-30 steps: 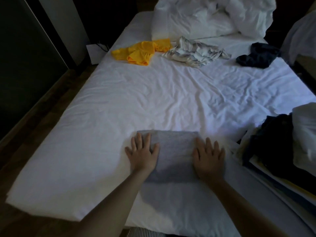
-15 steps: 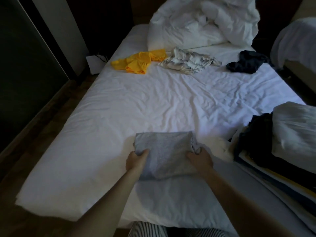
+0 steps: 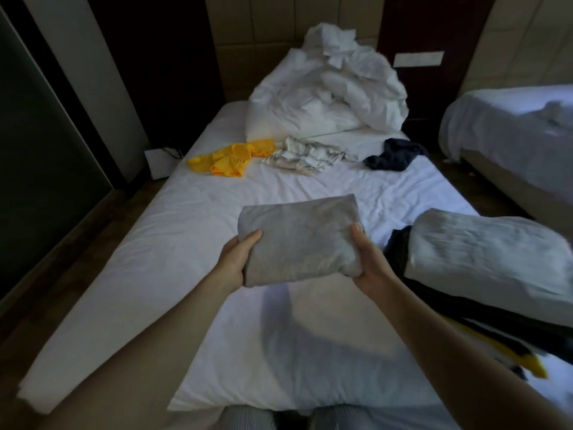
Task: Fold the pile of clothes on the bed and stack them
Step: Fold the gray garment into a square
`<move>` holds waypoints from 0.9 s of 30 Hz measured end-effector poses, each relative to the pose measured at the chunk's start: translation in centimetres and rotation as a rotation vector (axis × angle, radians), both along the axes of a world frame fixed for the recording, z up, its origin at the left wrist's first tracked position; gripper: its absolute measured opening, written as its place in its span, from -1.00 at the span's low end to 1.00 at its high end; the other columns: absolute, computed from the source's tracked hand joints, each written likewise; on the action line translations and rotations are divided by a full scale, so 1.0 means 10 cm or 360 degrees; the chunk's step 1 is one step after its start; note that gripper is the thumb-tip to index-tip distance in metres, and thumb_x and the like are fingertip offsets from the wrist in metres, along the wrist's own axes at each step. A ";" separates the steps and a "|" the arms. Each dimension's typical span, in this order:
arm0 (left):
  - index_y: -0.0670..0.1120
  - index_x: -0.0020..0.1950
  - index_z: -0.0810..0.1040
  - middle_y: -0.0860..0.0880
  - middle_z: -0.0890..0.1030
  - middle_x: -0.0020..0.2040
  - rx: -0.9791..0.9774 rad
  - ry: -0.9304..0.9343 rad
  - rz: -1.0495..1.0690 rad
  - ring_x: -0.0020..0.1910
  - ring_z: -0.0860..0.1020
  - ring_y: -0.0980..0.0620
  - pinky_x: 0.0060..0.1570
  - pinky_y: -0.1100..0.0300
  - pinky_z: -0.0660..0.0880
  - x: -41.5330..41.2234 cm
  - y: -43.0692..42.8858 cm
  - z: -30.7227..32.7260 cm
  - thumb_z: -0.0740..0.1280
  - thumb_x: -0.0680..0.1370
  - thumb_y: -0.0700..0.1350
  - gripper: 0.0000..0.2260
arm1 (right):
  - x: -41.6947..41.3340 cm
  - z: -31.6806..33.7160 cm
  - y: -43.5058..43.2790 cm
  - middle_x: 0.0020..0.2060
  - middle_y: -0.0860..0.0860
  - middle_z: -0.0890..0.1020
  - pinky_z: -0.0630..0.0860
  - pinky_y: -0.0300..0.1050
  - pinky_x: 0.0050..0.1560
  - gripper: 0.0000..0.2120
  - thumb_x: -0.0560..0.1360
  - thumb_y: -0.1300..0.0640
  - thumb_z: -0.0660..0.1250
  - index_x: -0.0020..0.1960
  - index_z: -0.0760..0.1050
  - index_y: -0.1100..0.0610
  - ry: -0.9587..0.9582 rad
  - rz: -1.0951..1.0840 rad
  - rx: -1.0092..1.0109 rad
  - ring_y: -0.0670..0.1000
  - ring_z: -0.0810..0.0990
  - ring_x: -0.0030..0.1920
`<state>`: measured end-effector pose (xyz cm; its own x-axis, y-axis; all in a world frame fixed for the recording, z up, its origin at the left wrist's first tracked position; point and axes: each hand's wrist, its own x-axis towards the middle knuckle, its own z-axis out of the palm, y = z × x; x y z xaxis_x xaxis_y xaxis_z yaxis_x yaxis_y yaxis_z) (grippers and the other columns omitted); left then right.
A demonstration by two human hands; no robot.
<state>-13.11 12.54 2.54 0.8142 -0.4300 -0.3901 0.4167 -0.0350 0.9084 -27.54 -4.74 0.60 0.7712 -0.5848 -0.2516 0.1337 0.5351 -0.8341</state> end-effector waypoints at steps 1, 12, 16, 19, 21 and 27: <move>-0.13 0.15 0.56 -0.08 0.63 -0.07 -0.0020 -0.0029 -0.0039 -0.11 0.59 -0.05 -0.19 0.12 0.53 -0.05 -0.09 0.10 0.37 0.52 -0.07 -0.76 | -0.10 0.11 -0.06 0.22 0.20 0.54 0.61 -0.05 -0.21 -0.51 0.55 -0.08 0.18 0.38 0.36 0.18 -0.0002 -0.0016 -0.0026 0.18 0.59 0.10; -0.11 0.14 0.53 -0.07 0.60 -0.04 -0.0122 -0.0145 -0.0511 -0.09 0.58 -0.05 -0.25 0.12 0.51 -1.05 -1.44 0.73 0.38 0.52 -0.03 -0.74 | -1.56 0.93 -0.94 -0.03 0.10 0.65 0.60 -0.23 -0.28 -0.73 0.59 0.02 0.15 0.20 0.46 0.11 -0.0145 -0.0428 -0.0281 -0.05 0.68 -0.14; -0.12 0.12 0.53 -0.10 0.60 0.00 -0.0096 -0.0160 -0.0681 -0.04 0.58 -0.09 -0.13 0.09 0.53 -1.37 -1.97 0.75 0.39 0.51 -0.01 -0.73 | -2.03 0.91 -1.28 0.18 0.23 0.54 0.60 -0.13 -0.21 -0.54 0.56 -0.02 0.21 0.38 0.34 0.18 -0.0059 -0.0609 -0.0338 0.13 0.59 0.03; -0.18 0.21 0.52 -0.15 0.60 0.11 0.0025 -0.0163 -0.0773 0.06 0.57 -0.15 0.06 0.02 0.53 -1.55 -2.30 0.58 0.40 0.51 -0.01 -0.64 | -2.33 0.70 -1.42 0.13 0.22 0.58 0.58 -0.01 -0.12 -0.31 0.33 -0.20 0.44 0.31 0.40 0.16 0.0231 -0.0772 -0.0361 0.21 0.60 0.08; -0.20 0.32 0.46 -0.17 0.57 0.19 0.0223 -0.0218 -0.0840 0.12 0.56 -0.17 0.14 0.00 0.52 -1.65 -2.46 0.34 0.39 0.50 0.03 -0.53 | -2.49 0.49 -1.45 0.03 0.17 0.61 0.54 -0.01 -0.11 -0.48 0.42 -0.09 0.40 0.26 0.44 0.18 0.0375 -0.0859 -0.0307 0.21 0.59 0.08; -0.20 0.21 0.51 -0.12 0.60 0.07 0.0495 -0.0490 -0.0862 0.05 0.57 -0.14 0.06 0.07 0.53 -1.78 -2.64 0.07 0.30 0.54 0.09 -0.59 | -2.55 0.36 -1.50 0.07 0.13 0.58 0.49 0.16 0.16 -0.84 0.54 0.02 0.26 0.09 0.44 0.05 0.0550 -0.0816 -0.0201 0.16 0.54 0.11</move>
